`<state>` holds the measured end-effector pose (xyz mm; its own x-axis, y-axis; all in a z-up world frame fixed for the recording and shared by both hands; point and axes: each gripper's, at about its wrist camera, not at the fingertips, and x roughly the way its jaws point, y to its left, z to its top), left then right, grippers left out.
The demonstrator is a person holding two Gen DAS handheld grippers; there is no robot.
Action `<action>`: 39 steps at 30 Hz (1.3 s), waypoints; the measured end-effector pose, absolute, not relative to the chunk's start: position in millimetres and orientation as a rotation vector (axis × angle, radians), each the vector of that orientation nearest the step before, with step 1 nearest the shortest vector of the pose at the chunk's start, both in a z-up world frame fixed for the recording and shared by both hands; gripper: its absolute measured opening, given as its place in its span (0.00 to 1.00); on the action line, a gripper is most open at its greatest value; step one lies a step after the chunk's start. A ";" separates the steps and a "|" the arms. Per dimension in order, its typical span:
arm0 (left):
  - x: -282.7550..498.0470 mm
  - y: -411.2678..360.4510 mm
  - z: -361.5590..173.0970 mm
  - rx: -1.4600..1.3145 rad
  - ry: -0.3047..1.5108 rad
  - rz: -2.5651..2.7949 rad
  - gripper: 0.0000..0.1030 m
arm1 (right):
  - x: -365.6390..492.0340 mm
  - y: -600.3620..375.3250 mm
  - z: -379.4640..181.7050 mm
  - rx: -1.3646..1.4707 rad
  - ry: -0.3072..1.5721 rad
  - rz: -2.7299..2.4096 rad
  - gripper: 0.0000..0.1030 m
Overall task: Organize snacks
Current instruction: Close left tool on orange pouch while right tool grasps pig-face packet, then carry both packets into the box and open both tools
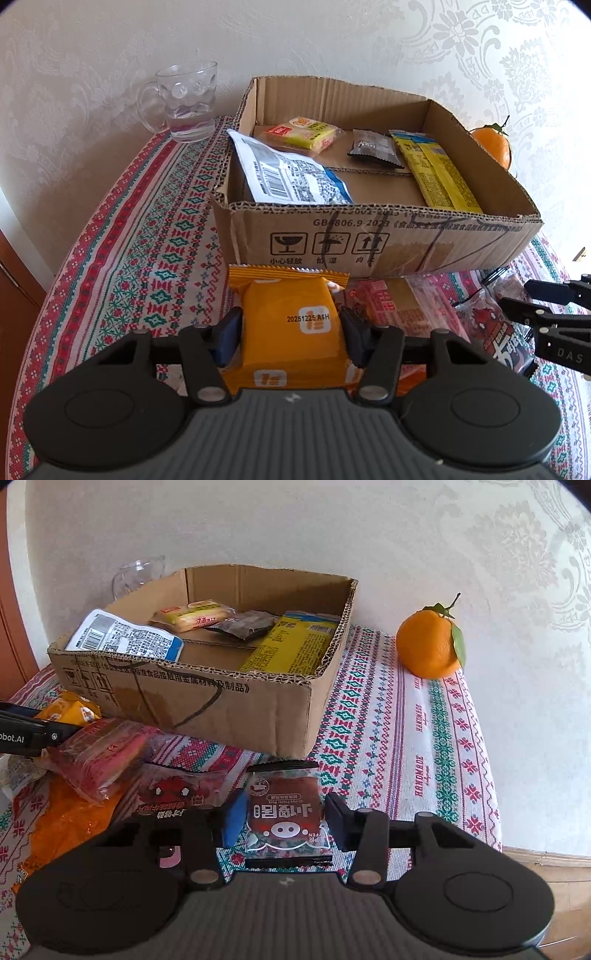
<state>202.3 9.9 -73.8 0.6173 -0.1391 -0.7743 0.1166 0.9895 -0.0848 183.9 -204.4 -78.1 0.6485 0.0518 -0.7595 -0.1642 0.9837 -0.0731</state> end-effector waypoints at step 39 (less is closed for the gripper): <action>164.8 28.3 -6.9 0.070 0.884 -0.387 0.49 | 153.9 -188.2 11.8 -0.224 0.747 0.271 0.50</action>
<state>164.8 28.3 -6.9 0.5692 -0.3010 -0.7651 0.3579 0.9285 -0.0990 153.9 -188.2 11.8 0.7016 0.1627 -0.6938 -0.3205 0.9416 -0.1034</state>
